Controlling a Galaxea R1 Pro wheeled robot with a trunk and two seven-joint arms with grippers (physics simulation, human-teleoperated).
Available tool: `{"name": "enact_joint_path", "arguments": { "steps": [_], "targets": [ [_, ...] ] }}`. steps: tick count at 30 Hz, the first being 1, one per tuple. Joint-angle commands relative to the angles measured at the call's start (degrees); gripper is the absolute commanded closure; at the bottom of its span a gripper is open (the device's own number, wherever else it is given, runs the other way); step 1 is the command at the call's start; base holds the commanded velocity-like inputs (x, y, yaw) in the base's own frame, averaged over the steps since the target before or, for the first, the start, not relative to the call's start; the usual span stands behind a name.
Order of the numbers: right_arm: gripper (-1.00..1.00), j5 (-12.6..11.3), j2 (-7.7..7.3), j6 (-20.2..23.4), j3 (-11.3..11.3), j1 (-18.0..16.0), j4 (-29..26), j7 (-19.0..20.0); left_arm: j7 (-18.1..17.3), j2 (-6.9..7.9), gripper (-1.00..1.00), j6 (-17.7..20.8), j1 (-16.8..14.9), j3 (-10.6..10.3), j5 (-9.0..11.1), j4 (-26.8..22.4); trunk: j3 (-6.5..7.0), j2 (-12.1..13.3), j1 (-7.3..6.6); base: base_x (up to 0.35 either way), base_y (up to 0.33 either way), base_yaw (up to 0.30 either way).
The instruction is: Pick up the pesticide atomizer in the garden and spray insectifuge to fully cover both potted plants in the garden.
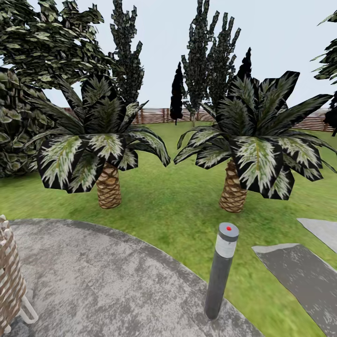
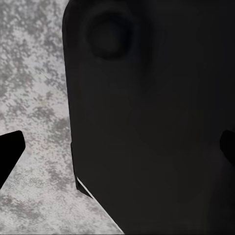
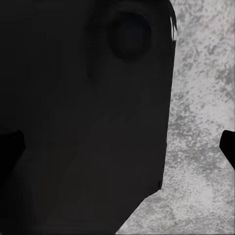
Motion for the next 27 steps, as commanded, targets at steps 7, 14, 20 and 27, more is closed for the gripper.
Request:
{"name": "enact_joint_path", "arguments": {
  "steps": [7,14,20,27],
  "targets": [
    [-1.0,0.0,1.92,-1.2,0.1,-0.7,-2.2,-0.2,0.1,-0.09,-1.0,-0.3,0.4,0.1,0.2,-0.2,-0.03,0.0,0.0,0.0,0.0,0.0],
    [-1.0,0.0,1.93,-2.5,-0.1,-0.8,-2.7,-0.2,0.1,-0.09,-1.0,-0.3,0.4,0.2,0.1,-0.2,-0.03,0.0,0.0,0.0,0.0,0.0],
    [-1.0,0.0,1.38,-2.9,0.0,-0.8,-4.6,-0.3,0.1,-0.09,-1.0,-2.0,0.1,-0.1,0.1,-1.3,-0.03,0.0,0.0,0.0,0.0,0.0],
    [-1.0,0.0,-0.88,-3.8,-0.2,-0.8,-6.9,-0.3,0.1,0.1,-1.0,-4.2,-0.3,-0.1,0.0,-3.6,-0.03,0.0,0.0,0.0,0.0,0.0]
  ]
}}
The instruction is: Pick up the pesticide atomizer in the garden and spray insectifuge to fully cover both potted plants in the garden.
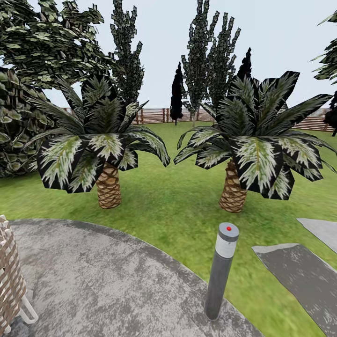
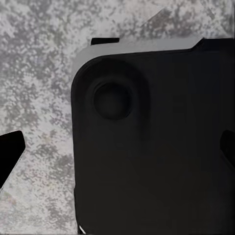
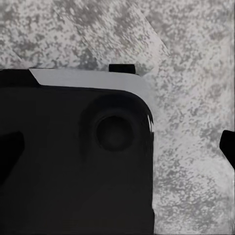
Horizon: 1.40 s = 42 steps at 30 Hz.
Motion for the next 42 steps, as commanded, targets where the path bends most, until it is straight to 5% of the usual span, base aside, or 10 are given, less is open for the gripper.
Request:
{"name": "enact_joint_path", "arguments": {
  "steps": [1,6,7,11,13,21,42],
  "targets": [
    [-1.0,0.0,-0.21,-0.4,-0.1,0.0,-0.3,0.0,-0.1,-0.22,-1.0,-0.5,-0.3,-0.1,-0.2,-0.3,-0.06,0.0,0.0,0.0,0.0,0.0],
    [-1.0,-0.1,-0.36,-1.8,-0.1,0.0,-1.9,0.0,-0.4,-1.36,-1.0,-2.1,-1.3,-0.4,-0.5,-1.9,-0.06,0.0,0.0,0.0,0.0,0.0],
    [-1.0,-0.1,-0.39,-6.9,-0.1,0.0,-16.2,0.0,-0.6,-1.75,-1.0,-6.4,-1.4,-0.4,-0.6,-12.7,-0.06,0.0,0.0,0.0,0.0,0.0],
    [-1.0,-0.1,-0.44,-16.4,-0.1,0.0,-17.1,0.0,-0.7,-3.8,-1.0,-6.3,-2.4,-1.2,-2.7,-16.9,-0.06,0.0,0.0,0.0,0.0,0.0],
    [-1.0,-0.1,-0.45,-21.5,-0.1,0.0,-19.0,0.1,-0.6,-4.75,-1.0,-6.3,-6.1,-2.2,-6.1,-17.9,-0.06,0.0,0.0,0.0,0.0,0.0],
    [-1.0,0.0,-0.45,-22.2,-0.1,0.0,-19.2,0.0,-0.8,-1.73,-1.0,-6.8,-6.7,0.2,-6.0,-17.6,-0.06,0.0,0.0,0.0,0.0,0.0],
    [-1.0,-0.1,-1.85,-22.3,-0.2,0.0,-19.3,-0.1,-0.8,-0.91,-1.0,-10.4,-6.5,0.6,-3.2,-17.5,-0.06,0.0,0.0,0.0,0.0,-0.161]
  ]
}}
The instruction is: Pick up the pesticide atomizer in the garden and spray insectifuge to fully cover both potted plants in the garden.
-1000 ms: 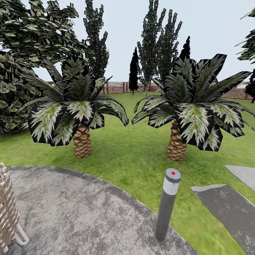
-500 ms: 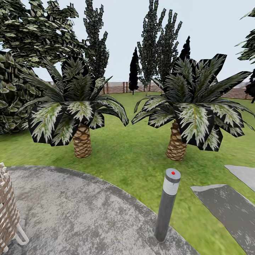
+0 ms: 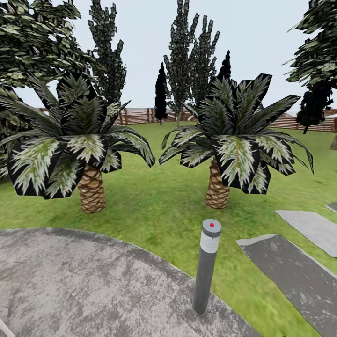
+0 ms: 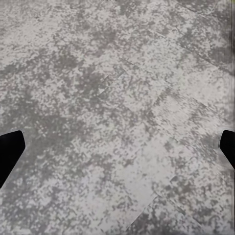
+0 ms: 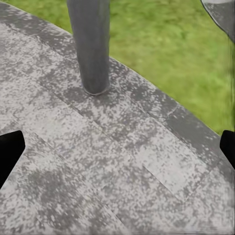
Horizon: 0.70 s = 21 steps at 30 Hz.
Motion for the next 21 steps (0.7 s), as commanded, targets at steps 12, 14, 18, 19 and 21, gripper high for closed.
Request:
{"name": "enact_joint_path", "arguments": {
  "steps": [12,14,18,19,21],
  "targets": [
    [-1.0,-0.1,0.0,-0.2,0.0,0.0,0.0,0.0,0.0,0.02,-1.0,-0.3,0.2,0.0,-0.5,0.0,-0.06,0.0,0.0,-0.048,-0.034,-0.264],
    [-1.0,-0.1,0.0,-0.2,0.0,0.0,0.0,0.0,0.0,0.02,-1.0,-0.3,0.2,0.0,-0.4,0.0,-0.06,0.0,0.0,-0.221,-0.157,-0.265],
    [-1.0,-0.1,0.0,-0.2,0.0,0.0,0.0,0.0,0.0,0.0,-1.0,-0.3,0.2,0.0,-0.5,0.0,-0.06,0.0,0.0,-0.23,-0.164,-0.265],
    [-1.0,-0.1,0.0,-0.2,0.0,0.0,0.0,0.0,0.0,-0.01,-1.0,-0.3,0.2,0.0,-0.5,0.0,-0.06,0.0,0.0,-0.233,-0.167,-0.265],
    [-1.0,-0.1,0.0,-0.2,0.0,0.0,0.0,0.0,0.0,-0.01,-1.0,-0.3,0.2,0.0,-0.5,0.1,-0.06,0.0,0.0,-0.233,-0.167,-0.265]
  ]
}}
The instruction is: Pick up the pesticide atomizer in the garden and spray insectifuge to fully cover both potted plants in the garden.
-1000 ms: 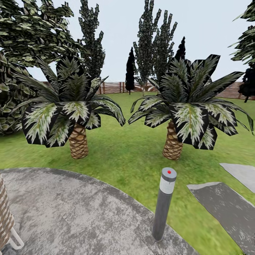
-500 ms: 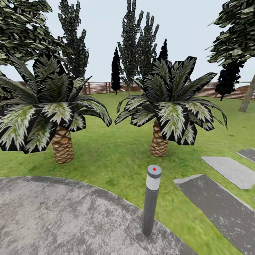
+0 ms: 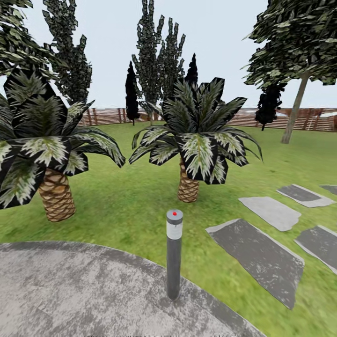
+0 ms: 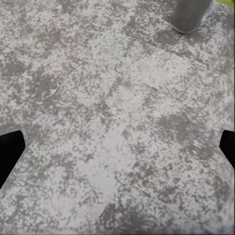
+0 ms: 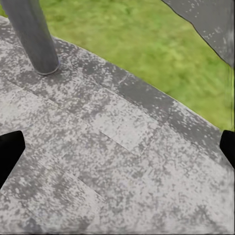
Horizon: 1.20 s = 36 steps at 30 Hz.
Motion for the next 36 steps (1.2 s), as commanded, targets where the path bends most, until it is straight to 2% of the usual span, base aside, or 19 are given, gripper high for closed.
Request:
{"name": "enact_joint_path", "arguments": {
  "steps": [1,36],
  "targets": [
    [-1.0,0.0,0.01,-0.2,0.0,0.0,0.1,0.0,0.0,0.01,-1.0,-0.2,0.0,0.1,-0.3,0.0,-0.06,0.0,-0.03,-0.234,-0.168,-0.265],
    [-1.0,0.0,0.01,-0.2,0.0,0.0,0.2,0.0,0.0,-0.1,-1.0,-0.2,0.0,0.0,-0.5,0.1,-0.06,0.0,-0.03,-0.234,-0.168,-0.265]
  ]
}}
